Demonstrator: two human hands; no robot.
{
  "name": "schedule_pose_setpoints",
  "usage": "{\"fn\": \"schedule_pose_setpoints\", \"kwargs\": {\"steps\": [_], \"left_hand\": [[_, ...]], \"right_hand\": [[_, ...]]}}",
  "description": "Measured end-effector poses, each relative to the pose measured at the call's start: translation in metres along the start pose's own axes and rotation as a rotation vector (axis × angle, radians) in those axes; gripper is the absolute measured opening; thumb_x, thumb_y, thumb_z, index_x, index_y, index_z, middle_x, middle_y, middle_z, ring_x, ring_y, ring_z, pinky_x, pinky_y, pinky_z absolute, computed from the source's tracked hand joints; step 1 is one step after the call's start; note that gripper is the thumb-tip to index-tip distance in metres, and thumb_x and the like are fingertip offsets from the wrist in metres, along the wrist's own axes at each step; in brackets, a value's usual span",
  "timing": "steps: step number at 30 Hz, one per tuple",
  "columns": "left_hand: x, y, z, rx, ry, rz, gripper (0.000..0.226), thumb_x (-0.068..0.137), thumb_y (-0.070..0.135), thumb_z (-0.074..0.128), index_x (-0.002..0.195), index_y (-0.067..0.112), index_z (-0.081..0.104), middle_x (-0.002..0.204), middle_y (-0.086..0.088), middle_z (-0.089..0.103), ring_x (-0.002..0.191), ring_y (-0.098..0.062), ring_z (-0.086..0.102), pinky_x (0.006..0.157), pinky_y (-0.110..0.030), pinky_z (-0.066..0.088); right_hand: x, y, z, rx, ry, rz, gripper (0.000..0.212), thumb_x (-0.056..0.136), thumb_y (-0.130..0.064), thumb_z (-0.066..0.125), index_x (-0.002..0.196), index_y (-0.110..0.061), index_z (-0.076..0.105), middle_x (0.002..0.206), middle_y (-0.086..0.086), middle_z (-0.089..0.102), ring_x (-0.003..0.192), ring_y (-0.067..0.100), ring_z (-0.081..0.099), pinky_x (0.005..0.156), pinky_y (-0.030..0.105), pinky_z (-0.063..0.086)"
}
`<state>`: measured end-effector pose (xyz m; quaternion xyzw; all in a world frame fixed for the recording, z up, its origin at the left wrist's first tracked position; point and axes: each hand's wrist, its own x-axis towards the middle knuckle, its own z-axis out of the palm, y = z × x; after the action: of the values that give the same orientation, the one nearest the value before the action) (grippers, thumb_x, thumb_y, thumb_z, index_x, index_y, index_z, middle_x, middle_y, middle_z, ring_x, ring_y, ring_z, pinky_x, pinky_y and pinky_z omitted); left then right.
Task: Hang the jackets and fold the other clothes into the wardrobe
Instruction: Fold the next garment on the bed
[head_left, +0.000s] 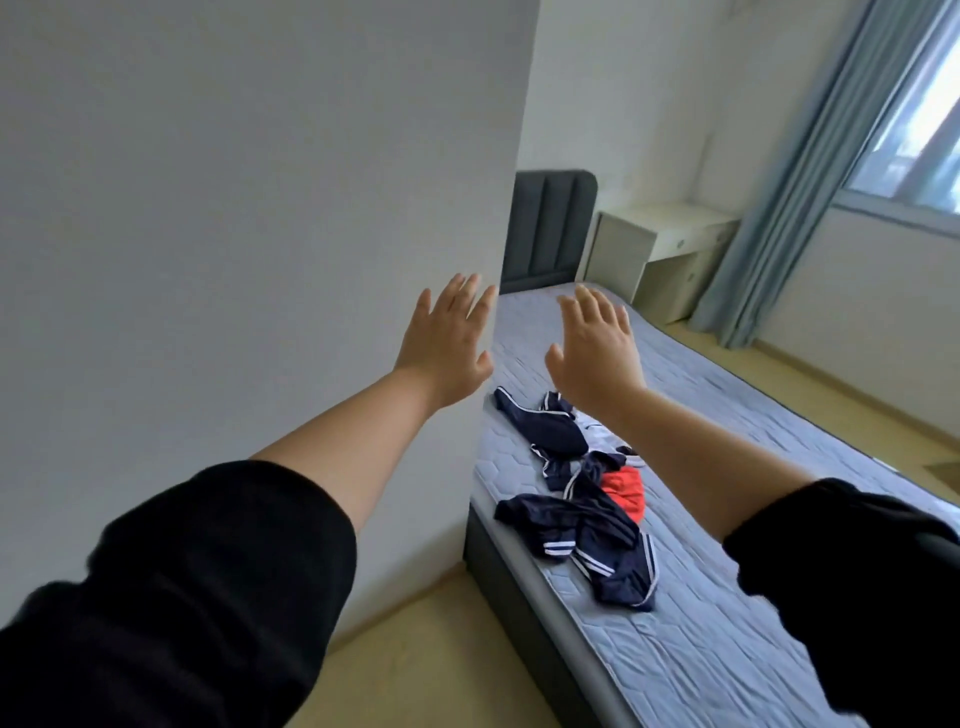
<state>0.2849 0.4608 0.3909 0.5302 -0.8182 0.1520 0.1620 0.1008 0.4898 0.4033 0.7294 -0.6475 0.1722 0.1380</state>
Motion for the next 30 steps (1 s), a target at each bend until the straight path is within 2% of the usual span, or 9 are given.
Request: {"fn": "schedule_pose_setpoints", "kwargs": {"steps": [7,11,15,22,27,30], "left_hand": [[0.071,0.086,0.132,-0.101,-0.186,-0.039,0.073,0.091,0.034,0.044,0.152,0.016,0.009,0.159,-0.008,0.006,0.146,-0.024,0.004,0.117,-0.046,0.011],[0.098,0.138,0.222,-0.191,-0.339,-0.171,0.073,0.092,0.035,0.046,0.152,0.015,0.009,0.159,-0.009,0.007,0.146,-0.024,0.007,0.116,-0.045,0.015],[0.107,0.181,0.298,-0.284,-0.485,-0.189,0.074,0.091,0.033,0.049,0.152,0.014,0.01,0.158,-0.01,0.009,0.145,-0.025,0.009,0.116,-0.046,0.017],[0.074,0.207,0.445,-0.419,-0.628,-0.305,0.071,0.087,0.027,0.05,0.149,0.015,0.019,0.156,-0.01,0.016,0.141,-0.026,0.02,0.113,-0.041,0.024],[0.013,0.225,0.545,-0.476,-0.805,-0.334,0.071,0.09,0.024,0.049,0.151,0.016,0.015,0.159,-0.008,0.01,0.144,-0.025,0.014,0.115,-0.038,0.021],[-0.016,0.234,0.598,-0.515,-0.841,-0.41,0.069,0.091,0.025,0.048,0.152,0.019,0.014,0.159,-0.005,0.01,0.143,-0.023,0.016,0.113,-0.036,0.022]], "right_hand": [[0.028,0.136,0.112,0.046,-0.145,0.1,0.055,0.091,-0.021,0.048,0.142,-0.008,0.032,0.149,0.012,0.032,0.139,0.029,0.024,0.115,0.044,0.016],[0.035,0.195,0.2,0.151,-0.335,0.157,0.052,0.088,-0.017,0.047,0.138,-0.008,0.036,0.143,0.009,0.04,0.134,0.029,0.03,0.113,0.041,0.02],[0.022,0.242,0.276,0.142,-0.468,0.175,0.052,0.088,-0.018,0.048,0.138,-0.009,0.036,0.139,0.008,0.042,0.131,0.03,0.034,0.111,0.041,0.023],[-0.04,0.285,0.437,0.175,-0.739,0.34,0.05,0.086,-0.019,0.05,0.134,-0.008,0.041,0.139,0.011,0.044,0.129,0.031,0.037,0.107,0.041,0.028],[-0.116,0.309,0.541,0.151,-0.965,0.47,0.053,0.087,-0.026,0.053,0.135,-0.009,0.038,0.139,0.009,0.04,0.128,0.031,0.037,0.105,0.043,0.032],[-0.16,0.328,0.585,0.103,-1.069,0.436,0.06,0.085,-0.034,0.059,0.135,-0.012,0.035,0.143,0.008,0.032,0.13,0.03,0.033,0.103,0.043,0.034]]}}
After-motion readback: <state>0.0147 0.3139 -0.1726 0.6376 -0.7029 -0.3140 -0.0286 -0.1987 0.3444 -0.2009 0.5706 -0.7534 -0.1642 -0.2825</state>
